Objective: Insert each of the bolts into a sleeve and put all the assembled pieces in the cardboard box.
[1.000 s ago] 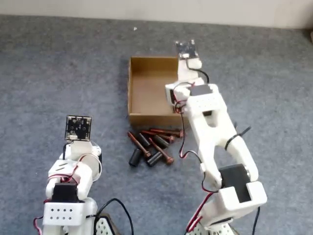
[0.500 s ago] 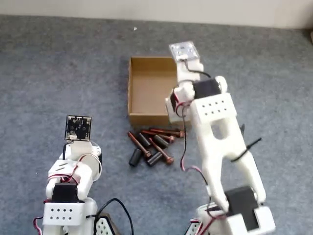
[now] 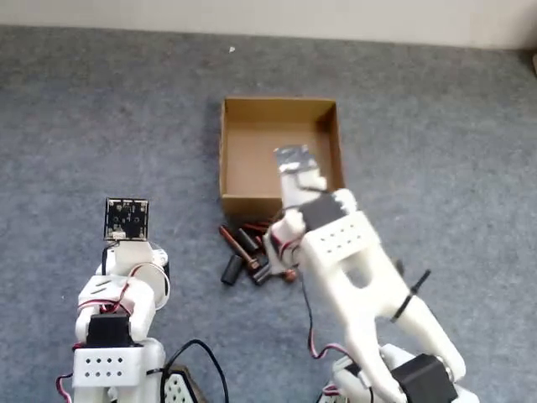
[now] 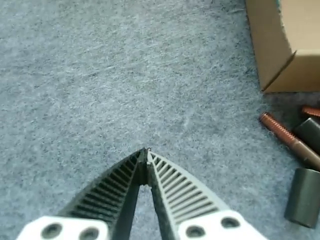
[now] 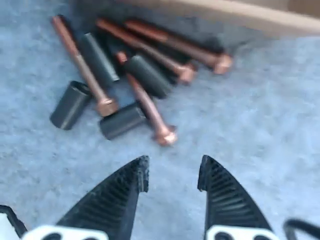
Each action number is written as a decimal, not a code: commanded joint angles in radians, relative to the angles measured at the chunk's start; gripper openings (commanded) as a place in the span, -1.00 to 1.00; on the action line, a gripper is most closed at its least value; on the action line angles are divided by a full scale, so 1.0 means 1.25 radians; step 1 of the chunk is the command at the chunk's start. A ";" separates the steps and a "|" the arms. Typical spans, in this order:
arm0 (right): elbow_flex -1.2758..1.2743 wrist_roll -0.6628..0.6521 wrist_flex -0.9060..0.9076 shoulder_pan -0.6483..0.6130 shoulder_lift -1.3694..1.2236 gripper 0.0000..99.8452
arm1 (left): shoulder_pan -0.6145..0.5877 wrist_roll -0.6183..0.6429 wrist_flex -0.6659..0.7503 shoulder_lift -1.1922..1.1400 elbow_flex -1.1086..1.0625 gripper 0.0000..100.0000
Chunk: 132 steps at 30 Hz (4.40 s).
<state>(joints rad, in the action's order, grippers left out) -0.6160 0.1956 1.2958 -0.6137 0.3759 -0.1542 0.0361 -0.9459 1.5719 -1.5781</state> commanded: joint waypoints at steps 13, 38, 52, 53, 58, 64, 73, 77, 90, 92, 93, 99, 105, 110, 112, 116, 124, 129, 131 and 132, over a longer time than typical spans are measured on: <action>-0.046 0.004 -0.215 -0.069 0.021 -0.70 | -0.014 -0.012 0.021 0.008 0.004 -0.99; 0.125 -0.245 -0.262 0.002 -0.304 -0.70 | -0.014 -0.012 0.021 0.008 0.004 -0.99; 0.123 -0.247 -0.292 -0.003 -0.298 -0.70 | -0.014 -0.012 0.021 0.008 0.004 -0.98; 0.125 -0.248 -0.293 -0.002 -0.311 -0.70 | -0.013 -0.012 0.021 0.008 0.004 -0.98; 0.125 -0.301 -0.366 0.010 -0.390 -0.70 | -0.013 -0.012 0.021 0.008 0.003 -0.98; 0.123 -0.303 -0.369 0.012 -0.364 -0.97 | -0.013 -0.012 0.020 0.008 0.003 -0.98; 0.116 -0.303 -0.366 0.010 -0.357 -0.96 | -0.013 -0.012 0.021 0.008 0.003 -0.98; 0.111 -0.303 -0.360 0.010 -0.358 -0.96 | -0.013 -0.012 0.021 0.008 0.003 -0.98; 0.105 -0.303 -0.236 0.012 -0.348 -0.99 | -0.012 -0.014 0.022 0.008 -0.006 -0.98; 0.107 -0.303 -0.180 0.018 -0.348 -0.99 | -0.012 -0.014 0.022 0.008 -0.006 -0.98; 0.118 -0.303 -0.160 0.025 -0.346 -0.99 | -0.012 -0.014 0.022 0.008 -0.006 -0.98; 0.202 -0.303 -0.063 0.073 -0.239 -0.99 | -0.013 -0.014 0.022 0.008 -0.006 -0.98; 0.132 -0.303 -0.031 0.149 -0.107 -0.99 | -0.013 -0.014 0.022 0.008 -0.006 -0.98; 0.002 -0.304 -0.116 0.169 -0.100 -0.98 | -0.013 -0.014 0.022 0.008 -0.006 -0.98; -0.045 -0.304 -0.159 0.169 -0.100 -0.98 | -0.013 -0.014 0.022 0.008 -0.006 -0.98; -0.080 -0.298 -0.179 0.169 -0.093 -0.91 | -0.013 -0.014 0.022 0.008 -0.006 -0.98; 0.025 -0.221 -0.161 0.091 -0.099 -0.78 | -0.012 -0.014 0.032 0.008 -0.008 -0.98; 0.051 -0.201 -0.179 0.001 -0.102 -0.78 | -0.013 -0.014 0.034 0.008 -0.008 -0.98; 0.048 -0.201 -0.222 -0.014 -0.102 -0.78 | -0.013 -0.014 0.033 0.008 -0.008 -0.98; 0.048 -0.201 -0.250 -0.015 -0.102 -0.78 | -0.013 -0.014 0.033 0.008 -0.008 -0.98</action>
<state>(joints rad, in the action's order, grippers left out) -0.6038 -0.0683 1.0671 -0.6045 0.2117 -0.1542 0.0361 -0.9275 1.5719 -1.5934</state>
